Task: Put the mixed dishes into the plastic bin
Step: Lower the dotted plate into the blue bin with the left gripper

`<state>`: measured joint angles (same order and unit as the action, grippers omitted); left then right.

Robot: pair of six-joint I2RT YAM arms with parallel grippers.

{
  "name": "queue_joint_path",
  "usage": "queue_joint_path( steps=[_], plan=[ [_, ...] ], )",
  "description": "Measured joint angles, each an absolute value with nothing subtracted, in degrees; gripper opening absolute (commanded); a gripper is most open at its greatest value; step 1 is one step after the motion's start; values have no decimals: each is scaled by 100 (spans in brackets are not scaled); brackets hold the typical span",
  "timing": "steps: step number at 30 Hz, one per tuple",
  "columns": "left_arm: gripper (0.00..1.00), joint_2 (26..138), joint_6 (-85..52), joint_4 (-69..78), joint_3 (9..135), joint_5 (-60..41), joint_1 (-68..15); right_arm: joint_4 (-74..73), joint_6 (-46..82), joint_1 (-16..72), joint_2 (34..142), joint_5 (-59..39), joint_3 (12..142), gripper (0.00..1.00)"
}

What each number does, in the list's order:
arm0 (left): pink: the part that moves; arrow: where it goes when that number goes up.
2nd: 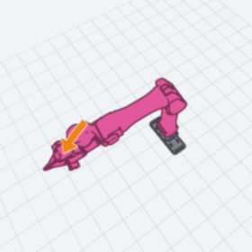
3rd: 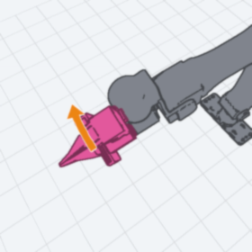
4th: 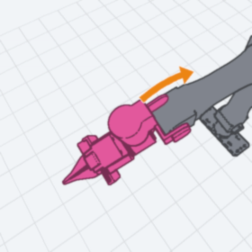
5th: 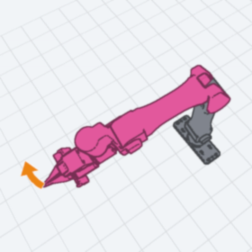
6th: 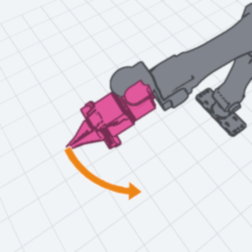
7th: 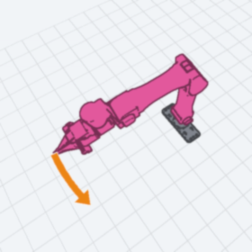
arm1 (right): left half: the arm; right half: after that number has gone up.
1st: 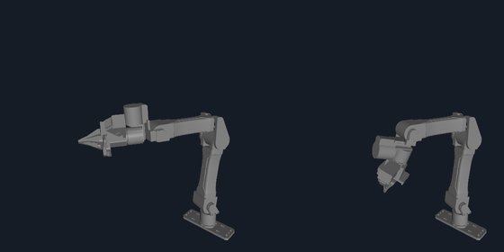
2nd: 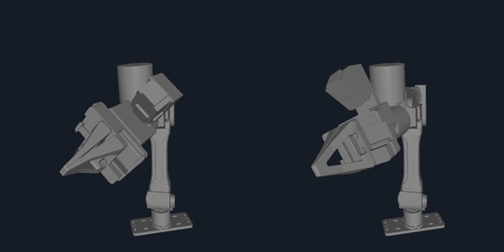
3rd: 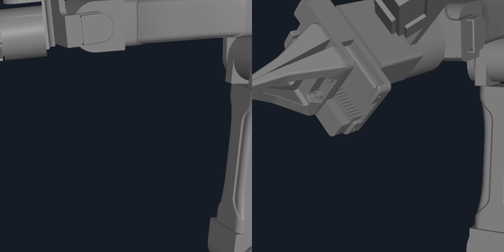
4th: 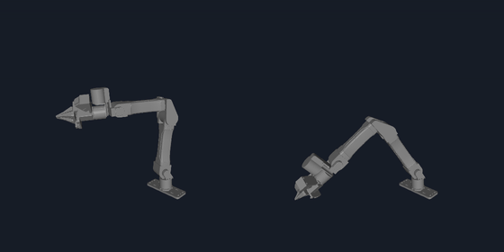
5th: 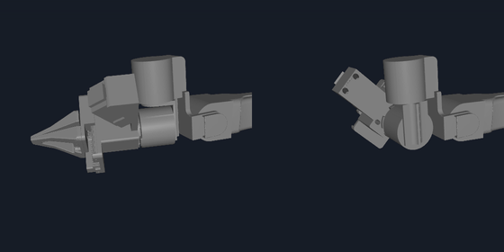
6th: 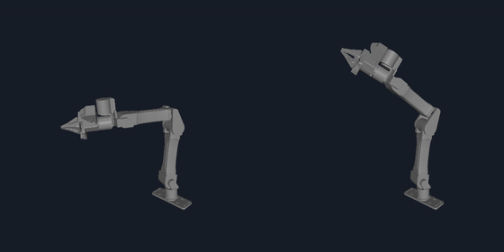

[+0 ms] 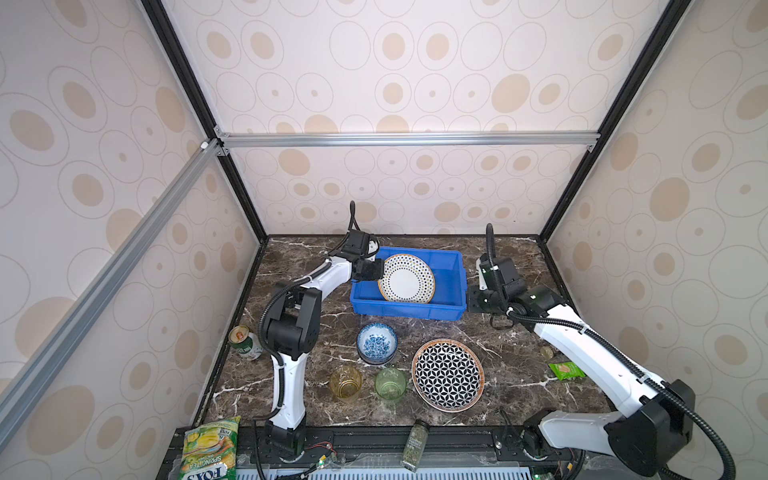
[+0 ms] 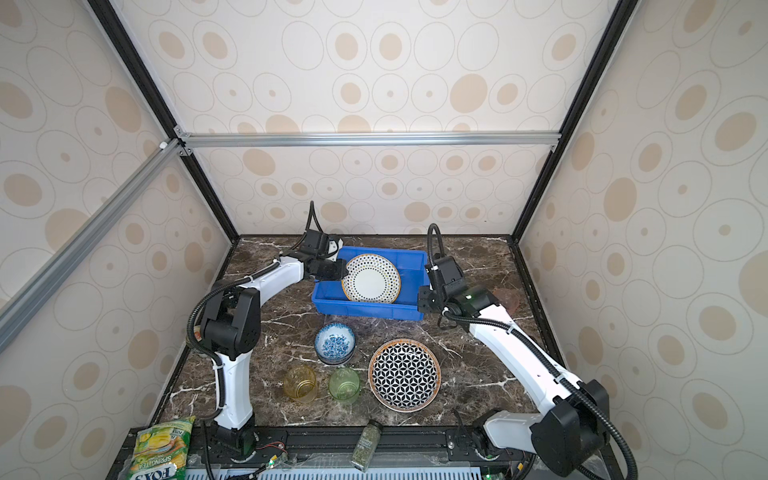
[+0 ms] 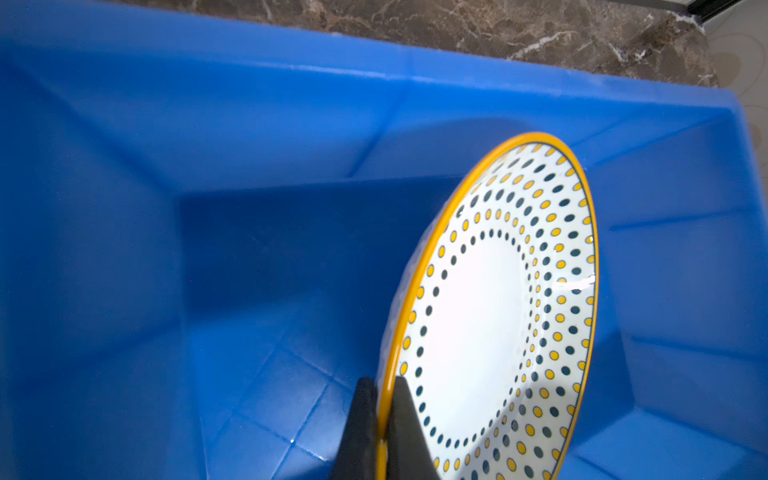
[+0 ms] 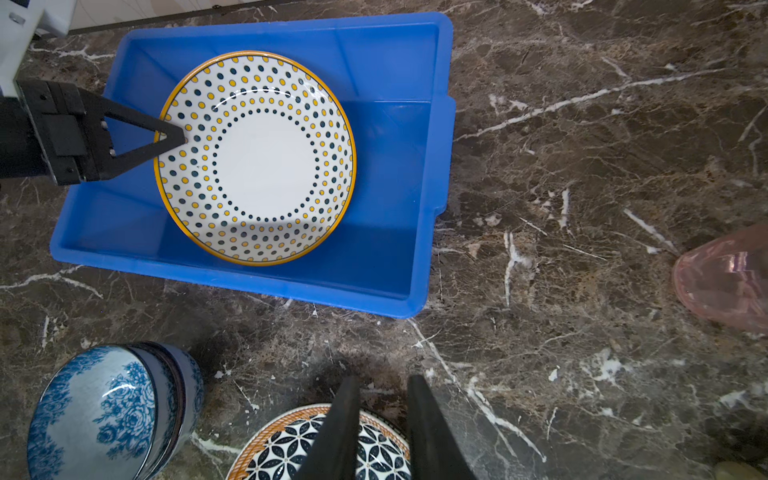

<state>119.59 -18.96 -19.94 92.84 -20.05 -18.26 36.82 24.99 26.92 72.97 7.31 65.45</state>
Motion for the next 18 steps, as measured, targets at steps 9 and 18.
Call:
queue_joint_path(
  steps=[9,18],
  plan=[
    [0,11970,-1968,-2047,9236,-1747,-1828,3686,2499,2692,7297,725,6479,26],
    [0,12027,-2027,-2126,9236,-1529,-1841,3686,2502,2692,7262,705,6383,27]
  ],
)
